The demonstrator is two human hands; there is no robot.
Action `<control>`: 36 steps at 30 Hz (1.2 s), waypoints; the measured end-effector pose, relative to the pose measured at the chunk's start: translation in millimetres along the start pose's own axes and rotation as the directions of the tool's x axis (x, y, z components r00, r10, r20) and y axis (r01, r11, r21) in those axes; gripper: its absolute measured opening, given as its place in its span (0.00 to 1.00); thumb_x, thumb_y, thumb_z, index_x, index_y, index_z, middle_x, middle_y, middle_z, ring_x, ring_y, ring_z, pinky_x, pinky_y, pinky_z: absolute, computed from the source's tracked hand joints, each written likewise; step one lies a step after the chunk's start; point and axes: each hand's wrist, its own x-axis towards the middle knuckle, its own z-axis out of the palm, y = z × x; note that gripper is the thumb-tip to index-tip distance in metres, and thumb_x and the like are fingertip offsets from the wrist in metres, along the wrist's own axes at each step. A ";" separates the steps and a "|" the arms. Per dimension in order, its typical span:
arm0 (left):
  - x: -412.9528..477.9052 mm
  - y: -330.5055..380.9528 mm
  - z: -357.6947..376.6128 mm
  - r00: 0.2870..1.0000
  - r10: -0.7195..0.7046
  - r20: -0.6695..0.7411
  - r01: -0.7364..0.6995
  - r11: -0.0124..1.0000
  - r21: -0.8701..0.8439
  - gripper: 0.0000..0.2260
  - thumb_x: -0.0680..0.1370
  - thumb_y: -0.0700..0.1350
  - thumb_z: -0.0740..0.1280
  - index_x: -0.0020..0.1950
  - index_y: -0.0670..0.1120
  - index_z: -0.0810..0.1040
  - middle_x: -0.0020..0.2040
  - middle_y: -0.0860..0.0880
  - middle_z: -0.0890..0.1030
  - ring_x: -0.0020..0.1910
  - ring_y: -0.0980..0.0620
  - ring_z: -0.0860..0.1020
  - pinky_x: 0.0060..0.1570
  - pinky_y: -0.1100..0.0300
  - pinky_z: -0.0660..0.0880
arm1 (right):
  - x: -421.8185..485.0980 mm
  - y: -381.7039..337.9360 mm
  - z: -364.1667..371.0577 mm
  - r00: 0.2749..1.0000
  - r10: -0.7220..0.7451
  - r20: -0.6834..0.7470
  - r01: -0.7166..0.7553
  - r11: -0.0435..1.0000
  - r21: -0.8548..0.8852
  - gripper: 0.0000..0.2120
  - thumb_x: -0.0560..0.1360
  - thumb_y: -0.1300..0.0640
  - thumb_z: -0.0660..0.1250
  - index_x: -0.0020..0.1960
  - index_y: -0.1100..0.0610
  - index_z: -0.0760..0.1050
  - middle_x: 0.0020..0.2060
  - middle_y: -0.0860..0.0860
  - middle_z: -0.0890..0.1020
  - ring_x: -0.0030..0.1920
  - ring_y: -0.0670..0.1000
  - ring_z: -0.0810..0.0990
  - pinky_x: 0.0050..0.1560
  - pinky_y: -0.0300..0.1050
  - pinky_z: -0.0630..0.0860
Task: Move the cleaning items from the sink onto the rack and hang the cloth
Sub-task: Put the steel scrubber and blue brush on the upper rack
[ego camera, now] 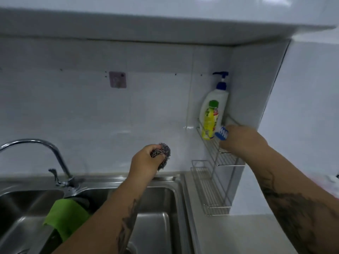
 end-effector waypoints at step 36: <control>-2.7 107.1 132.2 0.874 0.400 0.276 -0.447 0.885 0.134 0.22 0.77 0.47 0.68 0.71 0.51 0.71 0.72 0.50 0.71 0.66 0.51 0.72 0.66 0.54 0.71 | 31.9 71.2 25.5 0.732 -0.239 -0.637 0.331 0.943 0.027 0.35 0.79 0.41 0.50 0.78 0.53 0.38 0.76 0.47 0.34 0.75 0.50 0.30 0.73 0.50 0.28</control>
